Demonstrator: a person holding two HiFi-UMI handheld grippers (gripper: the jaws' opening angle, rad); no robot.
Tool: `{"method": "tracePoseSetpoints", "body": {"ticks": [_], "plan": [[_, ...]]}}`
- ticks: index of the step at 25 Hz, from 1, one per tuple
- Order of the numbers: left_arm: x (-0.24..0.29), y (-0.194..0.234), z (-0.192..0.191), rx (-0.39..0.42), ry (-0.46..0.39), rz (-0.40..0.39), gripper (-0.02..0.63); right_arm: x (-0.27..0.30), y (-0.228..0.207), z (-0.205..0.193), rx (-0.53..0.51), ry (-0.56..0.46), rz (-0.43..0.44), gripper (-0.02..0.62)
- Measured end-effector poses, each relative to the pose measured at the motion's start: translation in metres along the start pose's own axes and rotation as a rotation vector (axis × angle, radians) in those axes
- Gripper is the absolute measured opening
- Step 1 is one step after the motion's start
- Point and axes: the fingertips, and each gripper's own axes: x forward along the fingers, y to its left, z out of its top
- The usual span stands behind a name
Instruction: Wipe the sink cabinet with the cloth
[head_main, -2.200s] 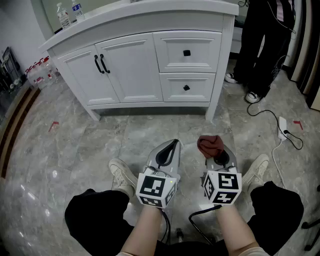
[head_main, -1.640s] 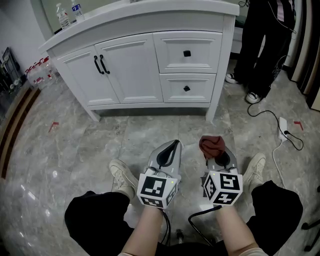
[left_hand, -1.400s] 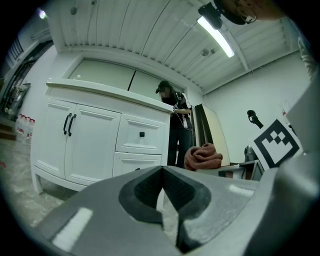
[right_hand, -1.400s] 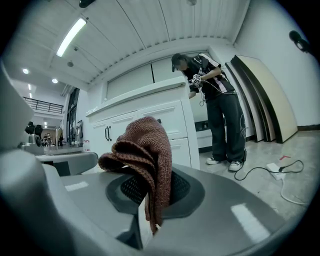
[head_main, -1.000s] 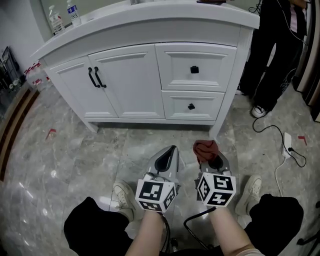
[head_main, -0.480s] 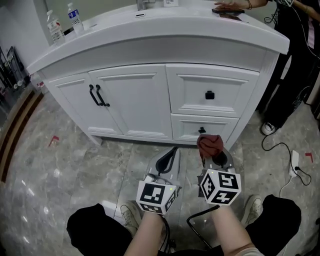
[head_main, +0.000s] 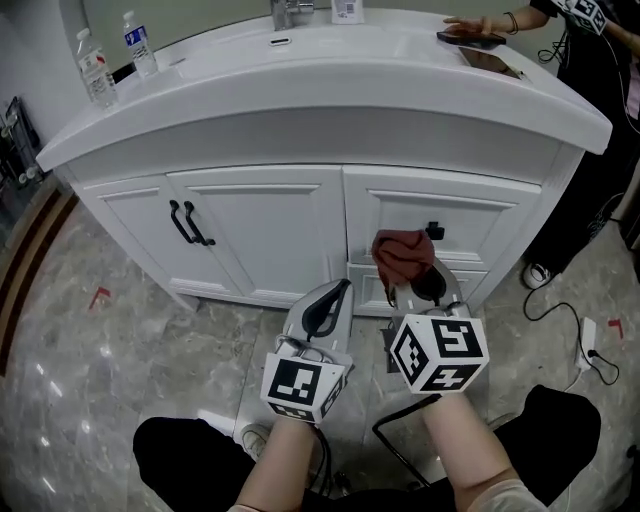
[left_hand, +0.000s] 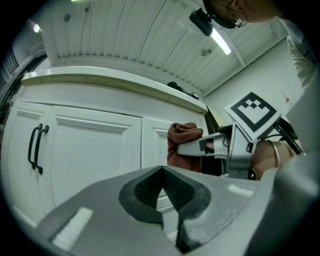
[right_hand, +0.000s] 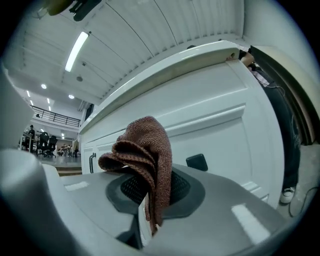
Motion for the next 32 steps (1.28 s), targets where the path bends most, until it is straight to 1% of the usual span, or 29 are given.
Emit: {"method": "tracePoseSetpoints", "body": {"ticks": [3, 7, 10, 14, 19, 24, 29, 32], "plan": [[-0.002, 0.006, -0.004, -0.005, 0.001, 0.005, 0.000, 0.017, 0.011, 0.018, -0.005, -0.019, 0.035, 0.080], [-0.002, 0.017, -0.016, -0.069, 0.010, 0.030, 0.000, 0.037, 0.033, 0.032, -0.022, -0.030, 0.100, 0.080], [-0.001, 0.017, -0.018, -0.067, 0.014, 0.039, 0.000, 0.048, 0.043, 0.036, -0.043, -0.026, 0.123, 0.080], [0.000, 0.014, -0.015, -0.058, 0.006, 0.033, 0.000, 0.051, 0.040, 0.040, -0.054, -0.029, 0.128, 0.082], [0.001, 0.011, -0.016, -0.061, 0.007, 0.026, 0.000, 0.046, 0.031, 0.044, -0.065, -0.027, 0.122, 0.083], [0.006, 0.003, -0.018, -0.070, 0.004, 0.014, 0.001, 0.036, 0.010, 0.053, -0.067, -0.025, 0.090, 0.083], [0.014, -0.017, -0.020, -0.097, 0.000, -0.022, 0.000, 0.022, -0.020, 0.058, -0.078, -0.026, 0.036, 0.083], [0.020, -0.032, -0.017, -0.081, 0.000, -0.054, 0.002, 0.014, -0.036, 0.060, -0.081, -0.024, 0.012, 0.083]]}}
